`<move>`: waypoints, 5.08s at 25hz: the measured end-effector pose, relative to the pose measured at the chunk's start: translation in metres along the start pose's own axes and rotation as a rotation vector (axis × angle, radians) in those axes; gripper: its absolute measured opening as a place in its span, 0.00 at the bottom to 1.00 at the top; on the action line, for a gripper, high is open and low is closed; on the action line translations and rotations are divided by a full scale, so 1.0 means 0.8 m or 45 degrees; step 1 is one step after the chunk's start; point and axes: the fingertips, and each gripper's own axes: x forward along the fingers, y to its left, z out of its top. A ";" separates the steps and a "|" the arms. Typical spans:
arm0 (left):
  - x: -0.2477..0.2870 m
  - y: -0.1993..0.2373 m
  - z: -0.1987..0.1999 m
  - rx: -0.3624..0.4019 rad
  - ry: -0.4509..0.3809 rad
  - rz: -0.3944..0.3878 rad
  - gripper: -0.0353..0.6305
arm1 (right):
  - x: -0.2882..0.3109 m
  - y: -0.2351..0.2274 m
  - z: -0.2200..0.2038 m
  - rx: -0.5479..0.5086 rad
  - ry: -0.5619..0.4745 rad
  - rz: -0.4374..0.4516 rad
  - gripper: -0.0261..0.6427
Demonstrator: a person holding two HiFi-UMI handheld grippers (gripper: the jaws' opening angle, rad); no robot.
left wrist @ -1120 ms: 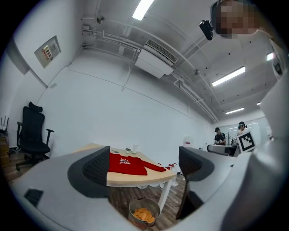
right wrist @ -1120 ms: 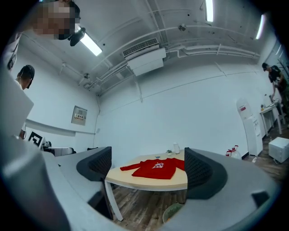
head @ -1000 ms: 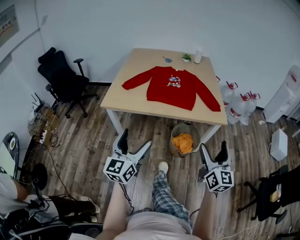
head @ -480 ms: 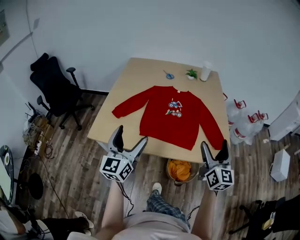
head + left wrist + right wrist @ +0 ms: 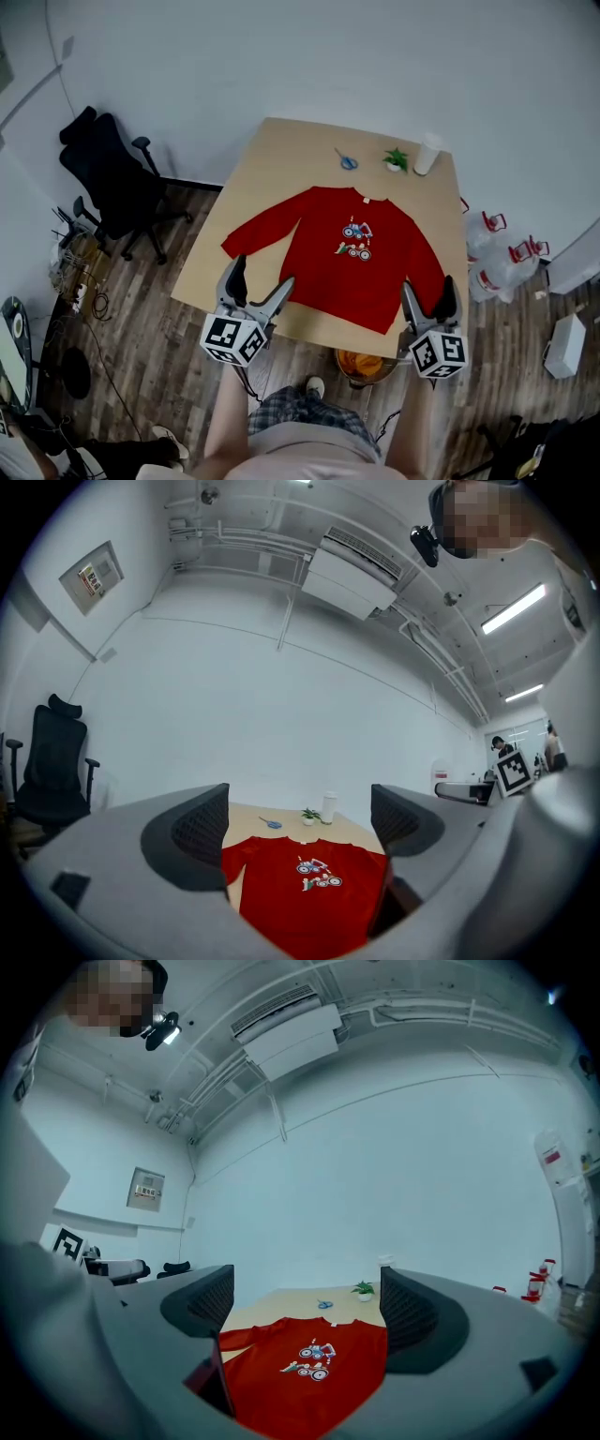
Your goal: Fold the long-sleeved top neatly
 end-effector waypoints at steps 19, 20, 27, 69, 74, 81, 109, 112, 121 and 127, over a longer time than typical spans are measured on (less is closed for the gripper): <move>0.087 0.091 -0.020 -0.028 0.090 0.028 0.74 | 0.135 0.025 -0.022 0.011 0.048 0.038 0.73; 0.090 0.100 -0.022 -0.031 0.098 0.039 0.74 | 0.146 0.030 -0.025 0.010 0.058 0.051 0.73; 0.104 0.178 -0.037 -0.076 0.142 0.174 0.74 | 0.241 0.081 -0.051 -0.026 0.161 0.190 0.73; 0.066 0.354 -0.337 -0.462 1.037 0.792 0.23 | 0.422 0.298 -0.316 -0.189 0.762 0.696 0.71; 0.073 0.356 -0.317 -0.509 0.917 0.774 0.12 | 0.412 0.278 -0.314 -0.158 0.769 0.632 0.70; 0.103 0.370 -0.234 -0.473 0.718 0.706 0.11 | 0.399 0.232 -0.296 -0.128 0.740 0.478 0.70; 0.407 -0.030 -0.180 -0.314 0.591 -0.118 0.11 | 0.227 -0.103 -0.223 0.005 0.708 -0.099 0.70; 0.425 -0.089 -0.203 -0.299 0.634 -0.209 0.11 | 0.203 -0.138 -0.221 0.021 0.709 -0.153 0.69; 0.442 -0.191 -0.308 -0.215 0.838 -0.369 0.11 | 0.149 -0.204 -0.225 0.091 0.710 -0.263 0.69; 0.459 -0.211 -0.354 -0.177 0.911 -0.395 0.12 | 0.124 -0.227 -0.227 0.113 0.713 -0.317 0.69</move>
